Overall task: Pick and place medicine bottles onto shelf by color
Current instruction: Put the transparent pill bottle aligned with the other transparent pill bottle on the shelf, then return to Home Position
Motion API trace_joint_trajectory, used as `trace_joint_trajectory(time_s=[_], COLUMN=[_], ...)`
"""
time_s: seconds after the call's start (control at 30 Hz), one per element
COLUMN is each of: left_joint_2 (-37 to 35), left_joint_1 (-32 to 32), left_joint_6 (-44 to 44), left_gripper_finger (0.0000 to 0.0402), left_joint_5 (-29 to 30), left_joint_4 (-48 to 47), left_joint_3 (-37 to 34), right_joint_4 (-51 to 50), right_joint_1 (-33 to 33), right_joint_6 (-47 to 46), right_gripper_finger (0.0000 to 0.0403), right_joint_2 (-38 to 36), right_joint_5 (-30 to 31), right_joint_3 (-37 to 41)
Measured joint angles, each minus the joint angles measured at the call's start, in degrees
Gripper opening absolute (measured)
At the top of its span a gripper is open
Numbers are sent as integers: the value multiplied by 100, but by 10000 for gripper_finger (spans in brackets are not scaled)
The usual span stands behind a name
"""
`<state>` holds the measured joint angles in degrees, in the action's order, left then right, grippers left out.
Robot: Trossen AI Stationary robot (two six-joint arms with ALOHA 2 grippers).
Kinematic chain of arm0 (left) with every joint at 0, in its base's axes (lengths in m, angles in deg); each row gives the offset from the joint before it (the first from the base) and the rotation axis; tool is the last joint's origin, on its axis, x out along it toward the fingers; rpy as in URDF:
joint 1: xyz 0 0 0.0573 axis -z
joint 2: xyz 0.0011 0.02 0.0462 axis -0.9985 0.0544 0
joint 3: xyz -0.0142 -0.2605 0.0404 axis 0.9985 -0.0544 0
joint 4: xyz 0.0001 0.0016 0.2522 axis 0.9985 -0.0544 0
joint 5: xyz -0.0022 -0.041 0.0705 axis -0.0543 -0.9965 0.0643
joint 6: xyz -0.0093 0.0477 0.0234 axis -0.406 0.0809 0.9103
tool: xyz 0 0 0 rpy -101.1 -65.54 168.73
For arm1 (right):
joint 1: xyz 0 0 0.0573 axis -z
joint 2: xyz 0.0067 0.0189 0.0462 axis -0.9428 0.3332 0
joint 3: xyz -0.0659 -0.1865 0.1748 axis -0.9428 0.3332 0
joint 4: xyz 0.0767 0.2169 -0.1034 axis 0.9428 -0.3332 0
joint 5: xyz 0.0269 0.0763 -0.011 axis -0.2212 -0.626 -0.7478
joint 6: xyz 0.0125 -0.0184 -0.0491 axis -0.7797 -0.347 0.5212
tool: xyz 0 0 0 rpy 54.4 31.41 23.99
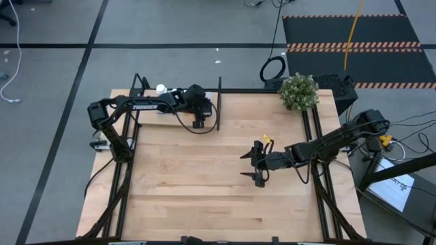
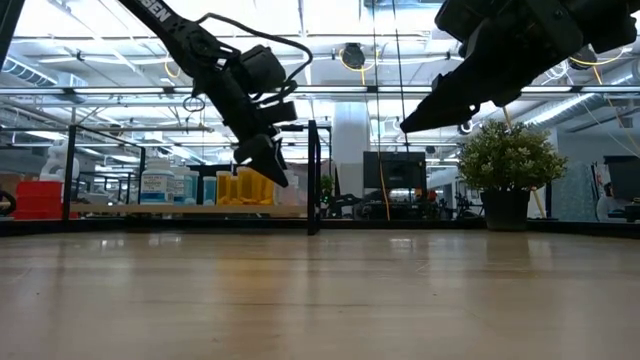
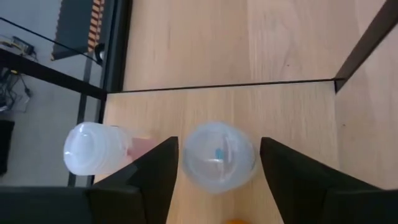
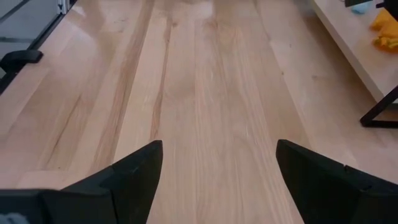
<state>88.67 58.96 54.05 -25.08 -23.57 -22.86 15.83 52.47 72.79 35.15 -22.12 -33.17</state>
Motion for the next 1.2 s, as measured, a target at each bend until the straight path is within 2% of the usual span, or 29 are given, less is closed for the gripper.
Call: trace_joint_trajectory(time_s=[0.17, 0.77, 0.97, 1.07, 1.2], left_joint_2=[-5, -167, -952, -1510, -2246], left_joint_1=[2, 162, 365, 511, 766], left_joint_6=[69, 536, 326, -173, -1053], left_gripper_finger=[242, 244, 244, 244, 243], left_joint_5=[2, 455, 526, 782, 818], left_joint_4=[9, -123, -209, -501, -1155], left_joint_3=[0, 44, 52, 55, 55], right_joint_4=[-2, -2, 66, 100, 104], right_joint_1=[1, 0, 6, 43, 93], right_joint_6=[0, 22, 110, 184, 465], right_gripper_finger=[310, 310, 310, 310, 298], right_joint_2=[-11, -11, -12, -102, -421], right_joint_5=[0, -2, 3, 7, 10], right_joint_3=[0, -2, -1, 0, 0])
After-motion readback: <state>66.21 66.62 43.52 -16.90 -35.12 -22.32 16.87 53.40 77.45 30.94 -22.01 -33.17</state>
